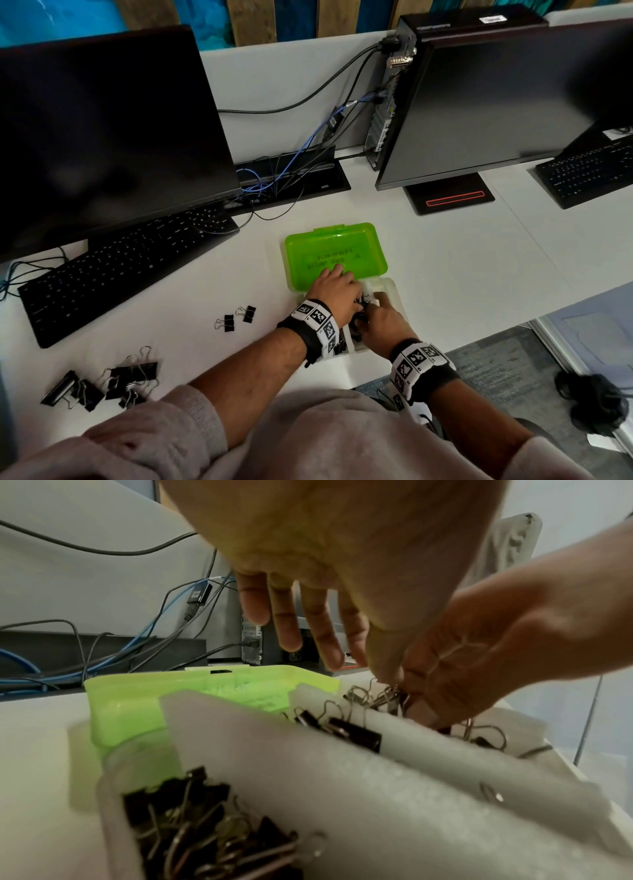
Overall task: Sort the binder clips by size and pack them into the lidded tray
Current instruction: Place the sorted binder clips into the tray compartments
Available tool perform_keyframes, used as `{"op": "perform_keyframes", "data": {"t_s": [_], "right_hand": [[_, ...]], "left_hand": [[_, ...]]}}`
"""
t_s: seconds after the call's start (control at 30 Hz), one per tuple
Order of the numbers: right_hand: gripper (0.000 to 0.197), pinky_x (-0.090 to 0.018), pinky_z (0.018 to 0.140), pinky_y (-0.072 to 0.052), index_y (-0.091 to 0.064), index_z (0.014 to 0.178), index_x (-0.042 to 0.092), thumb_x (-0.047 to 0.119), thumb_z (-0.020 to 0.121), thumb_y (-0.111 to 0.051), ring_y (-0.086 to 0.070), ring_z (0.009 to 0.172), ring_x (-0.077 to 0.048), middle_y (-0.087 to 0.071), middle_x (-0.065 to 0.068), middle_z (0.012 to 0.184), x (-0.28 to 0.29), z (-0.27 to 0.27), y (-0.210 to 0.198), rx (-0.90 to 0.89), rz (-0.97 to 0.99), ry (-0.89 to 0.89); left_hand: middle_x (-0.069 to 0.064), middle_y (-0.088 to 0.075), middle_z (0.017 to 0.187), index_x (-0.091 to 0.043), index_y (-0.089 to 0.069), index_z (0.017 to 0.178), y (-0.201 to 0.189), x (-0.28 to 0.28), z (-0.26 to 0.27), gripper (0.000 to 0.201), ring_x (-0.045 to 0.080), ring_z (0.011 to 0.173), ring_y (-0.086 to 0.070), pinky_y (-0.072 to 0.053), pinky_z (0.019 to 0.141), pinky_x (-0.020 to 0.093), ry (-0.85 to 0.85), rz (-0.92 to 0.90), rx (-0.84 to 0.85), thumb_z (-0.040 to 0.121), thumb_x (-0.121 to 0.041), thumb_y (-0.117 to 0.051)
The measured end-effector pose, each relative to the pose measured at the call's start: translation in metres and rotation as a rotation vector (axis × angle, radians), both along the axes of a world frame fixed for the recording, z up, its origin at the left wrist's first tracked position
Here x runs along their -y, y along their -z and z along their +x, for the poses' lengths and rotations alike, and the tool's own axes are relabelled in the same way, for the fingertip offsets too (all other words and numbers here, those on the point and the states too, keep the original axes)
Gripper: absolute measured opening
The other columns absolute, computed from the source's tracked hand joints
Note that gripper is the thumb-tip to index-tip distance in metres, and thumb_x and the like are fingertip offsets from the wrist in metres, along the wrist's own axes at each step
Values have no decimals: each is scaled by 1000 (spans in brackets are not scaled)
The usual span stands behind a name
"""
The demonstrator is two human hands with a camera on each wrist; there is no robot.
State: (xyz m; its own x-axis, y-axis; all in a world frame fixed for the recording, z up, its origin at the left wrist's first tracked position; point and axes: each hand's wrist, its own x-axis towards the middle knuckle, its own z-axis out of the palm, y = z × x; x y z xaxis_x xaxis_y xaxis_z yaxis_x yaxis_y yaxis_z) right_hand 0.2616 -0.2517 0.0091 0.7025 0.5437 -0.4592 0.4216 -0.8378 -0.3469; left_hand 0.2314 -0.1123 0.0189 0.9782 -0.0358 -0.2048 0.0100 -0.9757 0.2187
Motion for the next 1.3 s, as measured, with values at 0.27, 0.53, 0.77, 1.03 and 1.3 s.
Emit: {"op": "perform_keyframes", "data": {"t_s": [0.27, 0.53, 0.77, 1.03, 1.3], "right_hand": [[31, -42, 74, -53, -65, 92, 1, 30, 84, -60, -64, 83, -40, -57, -19, 101, -5, 5, 1, 29, 28, 68], [57, -41, 78, -51, -38, 110, 6, 20, 72, -78, -63, 95, -38, -55, -17, 114, -13, 6, 1, -33, 76, 184], [72, -43, 91, -49, -21, 129, 12, 22, 78, -71, -61, 106, -36, -56, -21, 124, -10, 9, 0, -150, 68, 190], [89, -41, 89, -51, -16, 137, 16, 20, 74, -78, -62, 106, -34, -59, -21, 123, -16, 12, 1, -131, 9, 160], [82, -41, 89, -50, -15, 141, 12, 37, 83, -67, -62, 105, -35, -63, -23, 116, -15, 12, 2, -127, 39, 191]], "left_hand": [[1, -58, 111, -18, -67, 101, -1, 9, -3, 24, 26, 111, -40, -33, 90, 39, 186, 161, -148, 82, -25, -54], [-7, -53, 127, -28, -62, 113, -17, -34, -16, 37, 18, 118, -41, -34, 100, 38, -227, -258, 118, 87, -5, -48], [-6, -47, 132, -39, -52, 121, 15, -129, -91, 38, 22, 122, -39, -39, 98, 41, -774, -151, -106, 85, -28, -61], [4, -43, 119, -22, -61, 113, 59, -118, -127, 51, 30, 111, -49, -43, 99, 38, -876, -431, -139, 67, -14, -82], [6, -55, 95, -13, -68, 99, 53, -115, -131, 29, 23, 88, -60, -43, 81, 20, -934, -507, 55, 74, 0, -73]]}}
